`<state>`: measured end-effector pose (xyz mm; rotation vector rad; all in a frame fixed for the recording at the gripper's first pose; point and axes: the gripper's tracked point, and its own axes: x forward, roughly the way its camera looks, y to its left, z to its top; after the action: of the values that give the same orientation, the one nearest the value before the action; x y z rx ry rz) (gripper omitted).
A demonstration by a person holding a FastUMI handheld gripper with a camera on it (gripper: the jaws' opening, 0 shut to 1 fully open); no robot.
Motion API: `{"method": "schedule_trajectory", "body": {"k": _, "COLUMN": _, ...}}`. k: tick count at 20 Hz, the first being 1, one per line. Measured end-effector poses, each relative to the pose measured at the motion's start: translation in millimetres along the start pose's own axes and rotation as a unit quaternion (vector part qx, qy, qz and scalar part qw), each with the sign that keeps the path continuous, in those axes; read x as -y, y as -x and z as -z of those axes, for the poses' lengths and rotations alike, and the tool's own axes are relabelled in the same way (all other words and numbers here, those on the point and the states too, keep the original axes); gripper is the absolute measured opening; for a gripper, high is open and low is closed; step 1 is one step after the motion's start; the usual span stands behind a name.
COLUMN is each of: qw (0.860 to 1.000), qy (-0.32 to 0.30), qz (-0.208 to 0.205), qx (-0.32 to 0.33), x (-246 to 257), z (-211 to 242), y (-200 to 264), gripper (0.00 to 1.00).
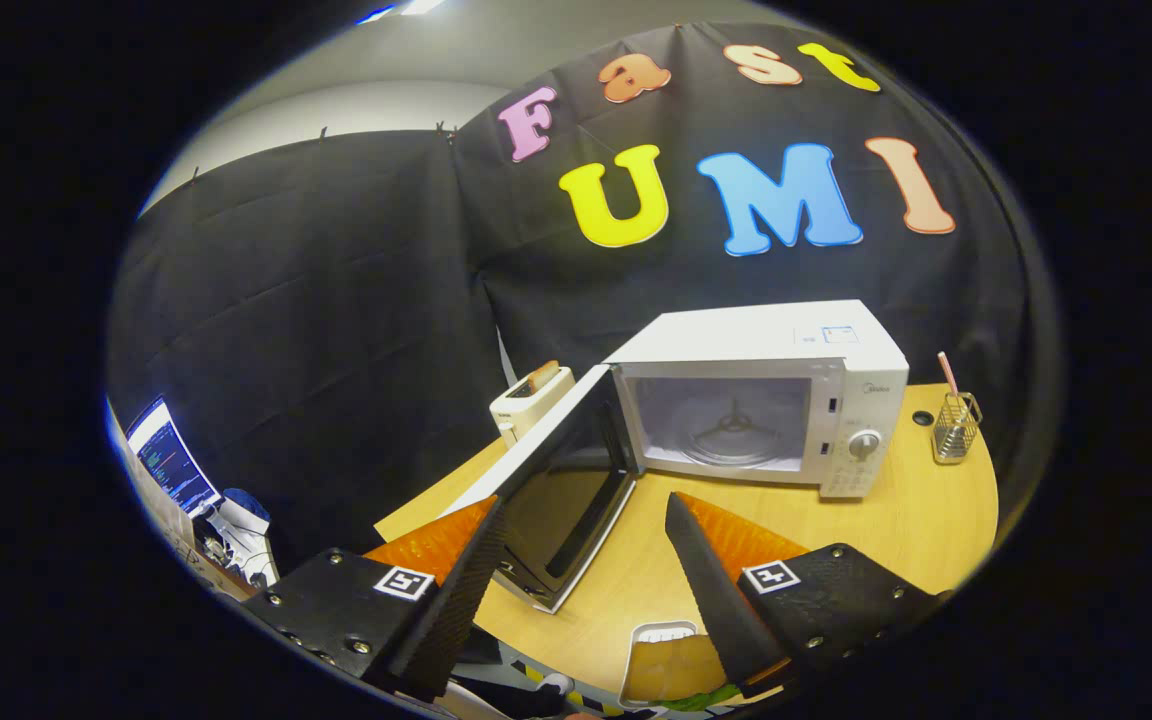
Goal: Open the microwave, put the food inside, and close the microwave door.
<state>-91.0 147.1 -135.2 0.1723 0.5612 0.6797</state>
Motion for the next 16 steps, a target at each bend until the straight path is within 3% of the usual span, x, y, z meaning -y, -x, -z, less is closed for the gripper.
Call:
{"method": "schedule_trajectory", "body": {"k": 6, "qw": 0.998, "qy": -0.010, "qz": 0.035, "qx": -0.043, "x": 49.9, "z": 40.4, "y": 14.5, "gripper": 0.97}}
{"method": "schedule_trajectory", "body": {"k": 16, "qw": 0.987, "qy": -0.021, "qz": 0.020, "qx": -0.158, "x": 92.8, "z": 128.7, "y": 7.4, "gripper": 0.97}}
